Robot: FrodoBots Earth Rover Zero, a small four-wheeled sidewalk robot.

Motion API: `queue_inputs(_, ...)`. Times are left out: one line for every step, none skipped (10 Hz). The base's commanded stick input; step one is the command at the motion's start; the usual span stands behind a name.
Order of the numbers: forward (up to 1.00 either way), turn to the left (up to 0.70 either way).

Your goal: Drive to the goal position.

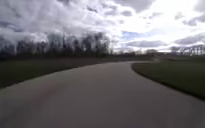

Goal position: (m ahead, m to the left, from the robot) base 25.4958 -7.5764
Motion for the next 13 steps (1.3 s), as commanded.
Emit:
queue_inputs(0.98,0.0)
queue_inputs(0.97,0.0)
queue_inputs(0.98,0.0)
queue_inputs(0.98,0.0)
queue_inputs(0.98,0.0)
queue_inputs(0.97,0.0)
queue_inputs(0.98,0.0)
queue_inputs(0.98,-0.01)
queue_inputs(0.98,-0.1)
queue_inputs(0.98,-0.39)
queue_inputs(0.98,-0.39)
queue_inputs(0.98,-0.06)
queue_inputs(0.98,0.0)
